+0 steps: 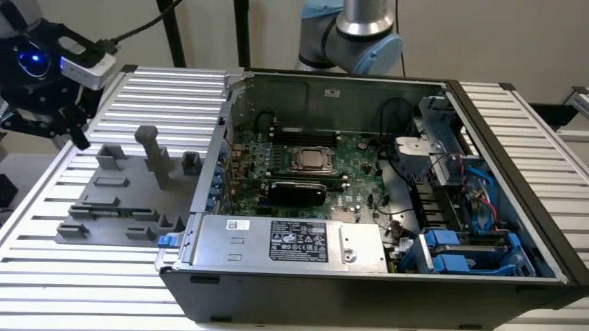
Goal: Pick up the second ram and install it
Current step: 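Pick up the second ram and move it above second insertion slot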
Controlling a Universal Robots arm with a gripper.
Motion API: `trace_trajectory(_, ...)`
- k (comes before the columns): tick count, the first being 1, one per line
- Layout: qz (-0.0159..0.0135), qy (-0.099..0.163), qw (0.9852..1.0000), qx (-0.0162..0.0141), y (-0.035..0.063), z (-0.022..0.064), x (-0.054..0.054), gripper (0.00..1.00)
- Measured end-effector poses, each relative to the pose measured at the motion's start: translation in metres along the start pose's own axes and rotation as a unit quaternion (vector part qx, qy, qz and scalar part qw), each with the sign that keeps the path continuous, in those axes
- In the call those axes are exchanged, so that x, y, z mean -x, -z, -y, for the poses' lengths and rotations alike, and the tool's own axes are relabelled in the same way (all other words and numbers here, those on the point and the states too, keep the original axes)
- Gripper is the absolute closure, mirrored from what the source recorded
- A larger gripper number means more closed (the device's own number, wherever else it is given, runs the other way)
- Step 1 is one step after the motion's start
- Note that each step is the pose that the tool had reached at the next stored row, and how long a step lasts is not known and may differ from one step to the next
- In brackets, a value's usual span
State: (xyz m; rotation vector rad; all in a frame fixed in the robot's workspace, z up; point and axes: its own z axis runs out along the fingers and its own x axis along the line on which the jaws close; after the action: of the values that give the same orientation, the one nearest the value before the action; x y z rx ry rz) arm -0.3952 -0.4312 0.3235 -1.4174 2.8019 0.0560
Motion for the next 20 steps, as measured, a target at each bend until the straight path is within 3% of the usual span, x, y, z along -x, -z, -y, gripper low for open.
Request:
trace_trajectory(5, -0.0023, 0.045, 0.999, -0.0001, -0.0021, 0.0001, 0.0, 1.0)
trace_trajectory(10, -0.0047, 0.091, 0.9959, -0.0002, -0.0043, 0.0001, -0.0001, 1.0)
trace_trajectory(14, -0.0066, 0.127, 0.9919, -0.0003, -0.006, 0.0002, -0.0001, 1.0)
trace_trajectory(20, -0.0095, 0.181, 0.9835, -0.0004, -0.0085, 0.0002, -0.0002, 1.0)
